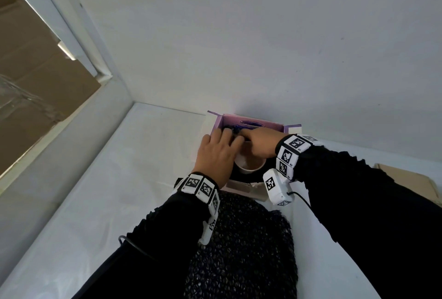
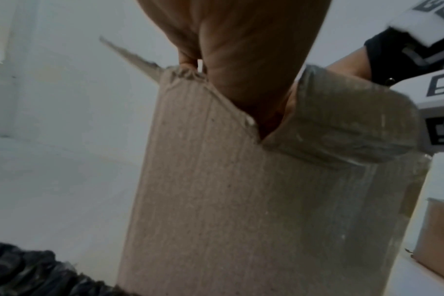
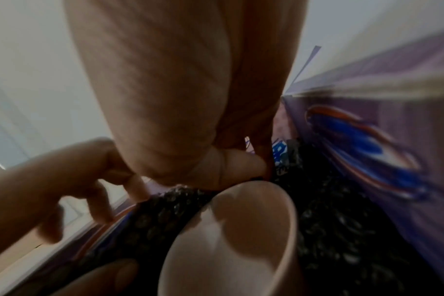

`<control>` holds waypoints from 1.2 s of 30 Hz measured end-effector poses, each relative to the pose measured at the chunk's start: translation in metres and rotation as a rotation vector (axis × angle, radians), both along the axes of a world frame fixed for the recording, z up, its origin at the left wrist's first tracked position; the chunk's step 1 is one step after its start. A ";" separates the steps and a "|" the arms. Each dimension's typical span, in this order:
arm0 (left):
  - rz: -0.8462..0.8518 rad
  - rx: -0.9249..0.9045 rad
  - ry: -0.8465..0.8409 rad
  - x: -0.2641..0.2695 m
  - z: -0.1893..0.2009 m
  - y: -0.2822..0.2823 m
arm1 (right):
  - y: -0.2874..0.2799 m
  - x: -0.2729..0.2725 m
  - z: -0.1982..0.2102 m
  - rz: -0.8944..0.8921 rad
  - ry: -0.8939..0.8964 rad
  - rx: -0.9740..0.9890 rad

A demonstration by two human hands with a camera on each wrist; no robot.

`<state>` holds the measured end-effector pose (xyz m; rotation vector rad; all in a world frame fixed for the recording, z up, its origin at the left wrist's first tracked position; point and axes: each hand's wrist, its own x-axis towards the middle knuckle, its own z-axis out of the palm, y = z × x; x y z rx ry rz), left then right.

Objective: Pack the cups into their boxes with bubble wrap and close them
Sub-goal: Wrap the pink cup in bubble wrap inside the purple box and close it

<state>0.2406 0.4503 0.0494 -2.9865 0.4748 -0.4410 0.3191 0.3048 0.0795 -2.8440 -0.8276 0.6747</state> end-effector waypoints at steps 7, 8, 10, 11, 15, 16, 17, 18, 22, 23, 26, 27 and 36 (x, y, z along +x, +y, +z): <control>0.056 0.017 0.148 0.000 -0.004 0.008 | -0.005 0.002 -0.001 0.029 -0.172 -0.089; 0.065 0.028 0.188 -0.002 -0.005 0.009 | -0.004 0.001 -0.003 0.027 -0.150 -0.107; 0.053 0.065 0.265 -0.005 -0.004 0.010 | -0.001 0.002 -0.007 -0.002 -0.048 -0.122; 0.047 0.081 0.300 -0.006 -0.004 0.010 | -0.001 0.003 -0.008 -0.012 0.006 -0.129; 0.009 0.091 0.332 -0.005 0.000 0.009 | -0.007 0.001 0.002 -0.051 -0.011 -0.004; -0.004 0.078 0.304 -0.005 0.001 0.010 | -0.011 0.000 0.004 -0.094 -0.067 0.042; -0.022 0.048 0.255 -0.006 0.001 0.012 | -0.015 0.000 0.005 -0.134 -0.122 0.067; -0.044 0.007 0.201 -0.007 0.000 0.015 | -0.017 -0.002 0.007 -0.159 -0.146 0.050; -0.152 -0.066 0.147 -0.017 -0.008 0.023 | -0.016 -0.008 0.004 -0.119 -0.010 -0.111; -0.186 -0.074 0.152 -0.020 -0.007 0.024 | -0.015 -0.010 0.005 -0.113 0.006 -0.118; -0.242 -0.089 0.153 -0.026 0.001 0.033 | -0.016 -0.016 0.011 -0.125 -0.102 -0.093; -0.238 -0.074 0.142 -0.028 0.003 0.038 | -0.019 -0.018 0.012 -0.134 -0.162 -0.105; -0.241 0.204 0.389 -0.037 0.014 0.040 | -0.026 -0.042 0.001 -0.043 -0.233 -0.345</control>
